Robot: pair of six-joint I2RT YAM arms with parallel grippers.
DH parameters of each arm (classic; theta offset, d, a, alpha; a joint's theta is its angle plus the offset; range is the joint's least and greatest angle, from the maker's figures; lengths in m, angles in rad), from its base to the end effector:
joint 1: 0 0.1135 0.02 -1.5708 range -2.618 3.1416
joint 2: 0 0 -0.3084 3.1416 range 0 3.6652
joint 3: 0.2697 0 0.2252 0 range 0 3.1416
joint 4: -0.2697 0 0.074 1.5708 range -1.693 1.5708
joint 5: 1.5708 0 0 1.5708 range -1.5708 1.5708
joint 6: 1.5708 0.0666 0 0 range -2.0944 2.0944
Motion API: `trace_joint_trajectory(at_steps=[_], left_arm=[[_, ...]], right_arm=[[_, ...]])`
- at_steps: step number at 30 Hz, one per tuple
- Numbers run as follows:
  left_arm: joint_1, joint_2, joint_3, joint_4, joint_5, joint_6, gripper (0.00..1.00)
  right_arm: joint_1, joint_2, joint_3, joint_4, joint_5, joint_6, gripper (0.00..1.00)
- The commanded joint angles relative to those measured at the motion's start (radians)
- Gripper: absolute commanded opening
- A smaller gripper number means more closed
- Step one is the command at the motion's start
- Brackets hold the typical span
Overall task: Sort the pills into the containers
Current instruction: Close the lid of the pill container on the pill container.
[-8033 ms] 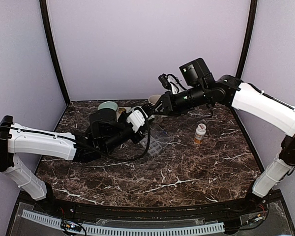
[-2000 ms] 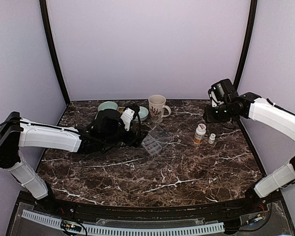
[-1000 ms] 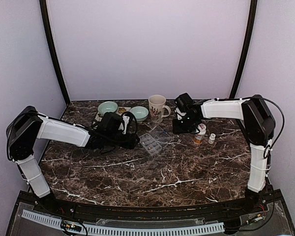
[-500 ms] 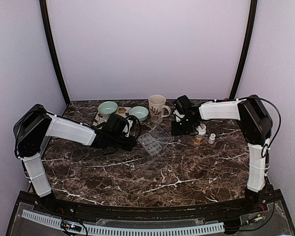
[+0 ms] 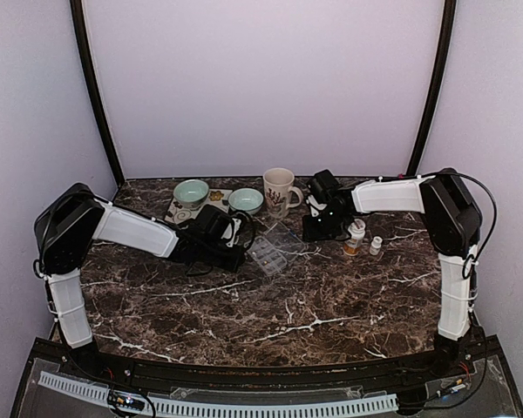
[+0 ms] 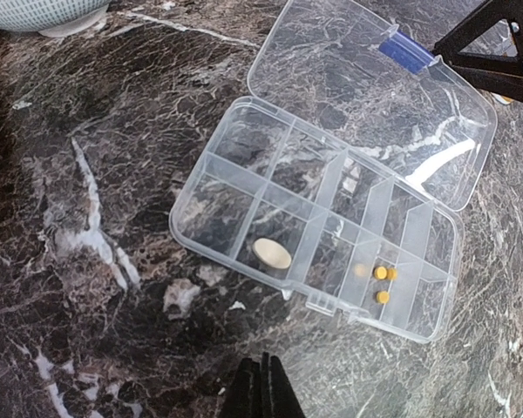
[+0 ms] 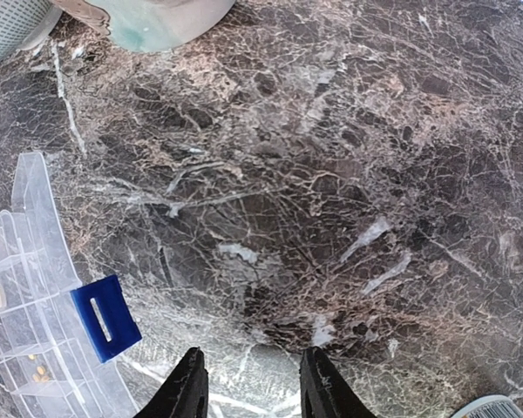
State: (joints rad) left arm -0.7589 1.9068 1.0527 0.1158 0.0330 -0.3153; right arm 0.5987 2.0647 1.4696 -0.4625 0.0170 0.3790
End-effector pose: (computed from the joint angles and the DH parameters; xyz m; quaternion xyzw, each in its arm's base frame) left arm 0.2985 -0.2861 0.1858 0.2077 0.8906 -0.2198 0.3396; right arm 0.3712 0.2519 0.1906 -0.1039 0.9616 0.1119 0.2279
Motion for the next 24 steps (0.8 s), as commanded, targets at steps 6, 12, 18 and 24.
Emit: trace_joint_trajectory(at_steps=[6, 12, 18, 24], left_arm=[[0.005, 0.037, 0.050, -0.019, 0.074, -0.003, 0.00], [0.006, 0.049, 0.062, -0.024, 0.091, -0.005, 0.00], [0.006, 0.055, 0.065, -0.025, 0.098, -0.007, 0.00], [0.006, 0.067, 0.077, -0.029, 0.107, -0.008, 0.00]], right_arm=[[0.017, 0.001, 0.024, 0.027, -0.018, 0.011, 0.37], [0.021, -0.008, 0.026, 0.024, -0.024, 0.011, 0.37], [0.029, -0.022, 0.024, 0.024, -0.037, 0.015, 0.36], [0.038, -0.043, 0.023, 0.025, -0.048, 0.020, 0.36]])
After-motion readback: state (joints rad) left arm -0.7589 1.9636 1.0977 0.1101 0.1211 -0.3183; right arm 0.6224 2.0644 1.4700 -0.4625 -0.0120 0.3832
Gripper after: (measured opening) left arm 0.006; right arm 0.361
